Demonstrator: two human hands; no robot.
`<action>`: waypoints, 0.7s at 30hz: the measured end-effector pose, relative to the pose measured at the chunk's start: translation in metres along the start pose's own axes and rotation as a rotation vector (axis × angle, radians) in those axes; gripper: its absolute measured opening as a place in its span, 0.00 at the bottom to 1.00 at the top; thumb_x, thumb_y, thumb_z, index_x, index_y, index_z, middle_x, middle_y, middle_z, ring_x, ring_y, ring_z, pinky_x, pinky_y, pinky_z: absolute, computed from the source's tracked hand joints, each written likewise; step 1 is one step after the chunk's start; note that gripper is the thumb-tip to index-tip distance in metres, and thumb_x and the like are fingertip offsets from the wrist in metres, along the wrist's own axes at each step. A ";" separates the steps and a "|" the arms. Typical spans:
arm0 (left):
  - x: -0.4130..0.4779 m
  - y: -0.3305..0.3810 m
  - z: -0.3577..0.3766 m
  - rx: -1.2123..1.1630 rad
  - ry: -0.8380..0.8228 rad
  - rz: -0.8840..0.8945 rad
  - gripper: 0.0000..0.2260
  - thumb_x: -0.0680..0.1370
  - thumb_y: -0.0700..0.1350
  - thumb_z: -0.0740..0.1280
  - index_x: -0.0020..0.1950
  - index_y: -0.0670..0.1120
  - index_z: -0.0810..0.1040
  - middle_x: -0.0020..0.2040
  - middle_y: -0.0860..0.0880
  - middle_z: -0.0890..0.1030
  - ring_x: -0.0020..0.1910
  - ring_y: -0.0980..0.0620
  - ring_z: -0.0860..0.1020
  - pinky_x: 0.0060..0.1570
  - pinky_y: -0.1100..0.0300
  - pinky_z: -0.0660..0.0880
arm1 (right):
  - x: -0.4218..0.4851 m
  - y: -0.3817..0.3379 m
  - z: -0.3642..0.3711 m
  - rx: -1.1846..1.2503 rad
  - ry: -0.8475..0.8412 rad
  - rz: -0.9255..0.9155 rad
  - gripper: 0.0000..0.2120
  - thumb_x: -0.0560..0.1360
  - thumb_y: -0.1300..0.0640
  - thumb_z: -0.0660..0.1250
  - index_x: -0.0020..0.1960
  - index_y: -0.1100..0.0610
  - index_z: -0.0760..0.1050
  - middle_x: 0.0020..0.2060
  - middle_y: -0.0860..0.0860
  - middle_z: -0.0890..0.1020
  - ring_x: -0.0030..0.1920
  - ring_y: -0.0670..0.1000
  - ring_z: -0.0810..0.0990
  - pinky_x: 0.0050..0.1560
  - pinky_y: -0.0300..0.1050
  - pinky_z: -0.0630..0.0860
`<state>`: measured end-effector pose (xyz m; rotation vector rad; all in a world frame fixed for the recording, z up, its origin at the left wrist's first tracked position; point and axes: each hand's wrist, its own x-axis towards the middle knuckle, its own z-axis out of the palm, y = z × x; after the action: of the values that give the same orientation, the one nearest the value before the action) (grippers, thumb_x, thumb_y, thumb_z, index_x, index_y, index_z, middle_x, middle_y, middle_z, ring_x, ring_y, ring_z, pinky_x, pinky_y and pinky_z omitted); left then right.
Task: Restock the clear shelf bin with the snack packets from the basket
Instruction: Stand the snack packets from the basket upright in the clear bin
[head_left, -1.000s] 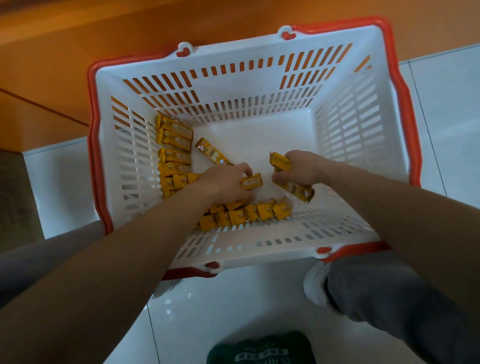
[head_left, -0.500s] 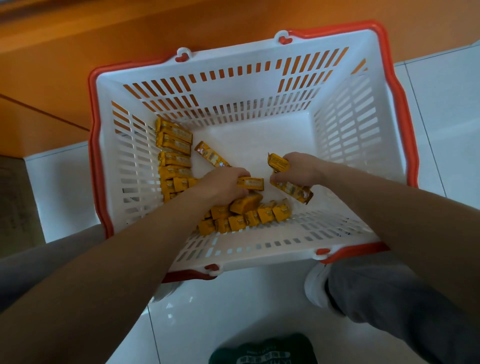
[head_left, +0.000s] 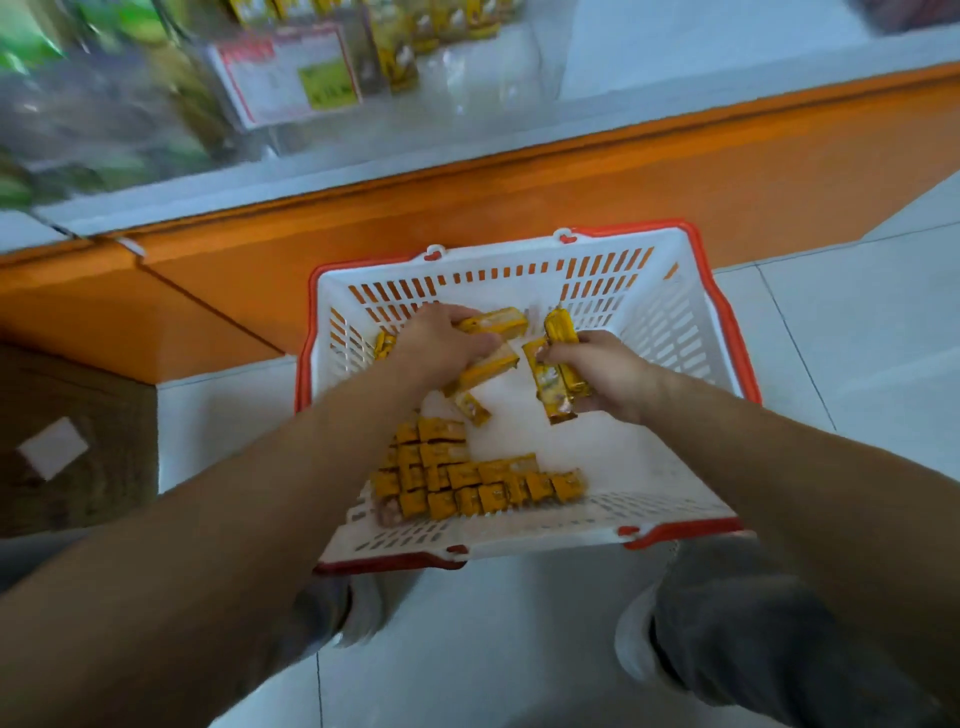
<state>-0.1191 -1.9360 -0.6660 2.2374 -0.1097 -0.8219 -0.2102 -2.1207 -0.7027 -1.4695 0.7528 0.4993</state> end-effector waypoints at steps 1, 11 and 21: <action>-0.010 0.014 -0.012 -0.033 0.013 0.010 0.22 0.75 0.53 0.76 0.68 0.51 0.80 0.42 0.57 0.81 0.39 0.58 0.80 0.32 0.65 0.74 | -0.014 -0.015 0.002 0.033 0.002 -0.023 0.13 0.74 0.56 0.72 0.57 0.57 0.78 0.50 0.57 0.85 0.48 0.58 0.86 0.52 0.60 0.82; -0.151 0.122 -0.107 -0.280 0.201 0.371 0.04 0.75 0.49 0.76 0.44 0.58 0.84 0.34 0.59 0.85 0.31 0.62 0.81 0.31 0.68 0.75 | -0.188 -0.146 0.008 0.256 -0.154 -0.337 0.14 0.60 0.53 0.80 0.45 0.53 0.86 0.43 0.55 0.87 0.40 0.52 0.85 0.41 0.48 0.82; -0.177 0.141 -0.089 -0.634 0.324 0.454 0.10 0.80 0.48 0.72 0.49 0.67 0.81 0.45 0.51 0.87 0.43 0.49 0.87 0.41 0.51 0.84 | -0.204 -0.172 0.027 0.407 -0.005 -0.453 0.17 0.62 0.55 0.80 0.49 0.58 0.84 0.45 0.57 0.87 0.43 0.55 0.87 0.36 0.43 0.80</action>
<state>-0.1839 -1.9286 -0.4321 1.6211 -0.1670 -0.1948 -0.2228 -2.0759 -0.4385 -1.2019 0.4595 -0.0002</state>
